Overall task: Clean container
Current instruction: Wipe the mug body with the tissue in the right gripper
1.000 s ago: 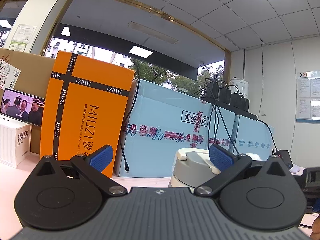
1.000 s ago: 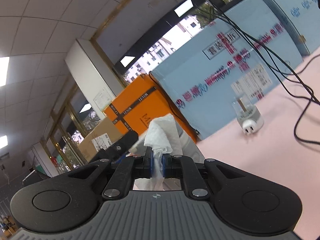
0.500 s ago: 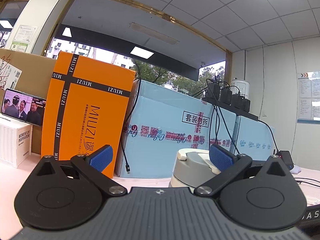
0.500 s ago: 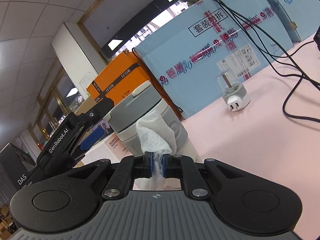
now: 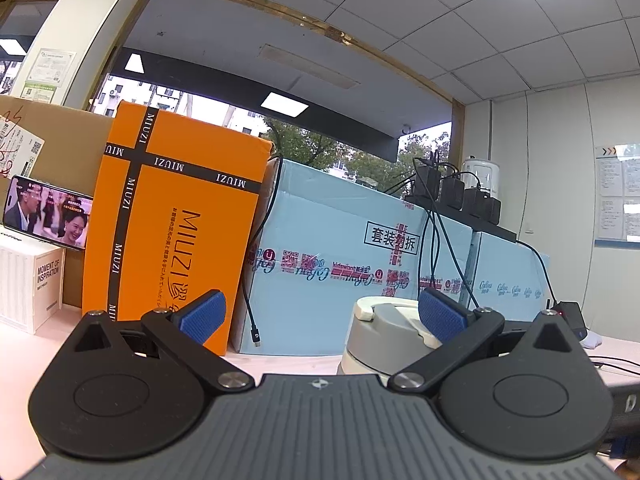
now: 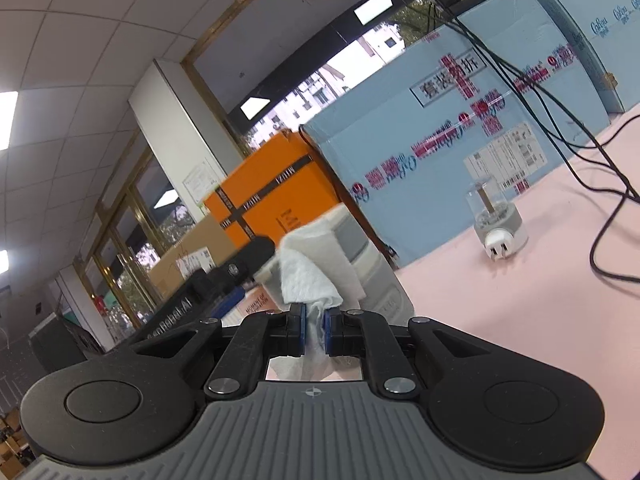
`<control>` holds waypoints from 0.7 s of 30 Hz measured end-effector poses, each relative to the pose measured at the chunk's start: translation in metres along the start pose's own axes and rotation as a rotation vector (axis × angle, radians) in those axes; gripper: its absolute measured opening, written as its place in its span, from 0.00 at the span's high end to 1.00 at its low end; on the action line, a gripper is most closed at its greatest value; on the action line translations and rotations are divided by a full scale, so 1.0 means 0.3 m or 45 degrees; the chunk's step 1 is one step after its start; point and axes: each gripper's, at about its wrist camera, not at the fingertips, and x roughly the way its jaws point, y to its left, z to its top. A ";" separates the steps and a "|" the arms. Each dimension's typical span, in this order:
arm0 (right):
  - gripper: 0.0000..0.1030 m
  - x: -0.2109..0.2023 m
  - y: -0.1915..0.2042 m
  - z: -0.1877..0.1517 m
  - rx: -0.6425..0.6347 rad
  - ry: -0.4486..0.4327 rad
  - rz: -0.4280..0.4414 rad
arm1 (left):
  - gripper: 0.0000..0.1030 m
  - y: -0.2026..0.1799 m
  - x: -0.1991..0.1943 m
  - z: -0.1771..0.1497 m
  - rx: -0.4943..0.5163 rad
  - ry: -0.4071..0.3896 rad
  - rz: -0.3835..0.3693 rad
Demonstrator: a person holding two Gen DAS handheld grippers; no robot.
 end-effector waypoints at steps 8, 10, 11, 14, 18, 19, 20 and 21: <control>0.92 0.022 -0.022 -0.030 0.005 0.095 -0.052 | 0.00 -0.004 0.004 0.000 0.007 -0.003 0.001; 0.92 0.010 -0.010 -0.017 0.001 0.066 -0.024 | 0.00 -0.004 0.004 0.001 0.007 -0.002 -0.002; 0.92 0.003 -0.004 -0.010 -0.002 0.050 -0.009 | 0.00 -0.005 0.004 0.001 0.009 -0.003 -0.003; 0.92 -0.023 0.025 0.019 -0.026 -0.019 0.034 | 0.00 -0.009 0.001 -0.001 0.016 -0.005 -0.007; 0.92 -0.028 0.044 0.037 -0.060 -0.044 0.021 | 0.00 -0.008 -0.001 -0.001 0.014 -0.004 -0.007; 0.92 -0.023 0.040 0.034 -0.057 -0.034 0.011 | 0.00 -0.008 -0.001 -0.001 0.014 -0.004 -0.005; 0.92 -0.015 0.033 0.026 -0.051 -0.017 -0.004 | 0.00 -0.008 -0.001 0.000 0.013 -0.005 -0.001; 0.92 -0.006 0.024 0.016 -0.045 -0.001 -0.018 | 0.00 -0.006 -0.001 0.000 0.011 -0.005 0.001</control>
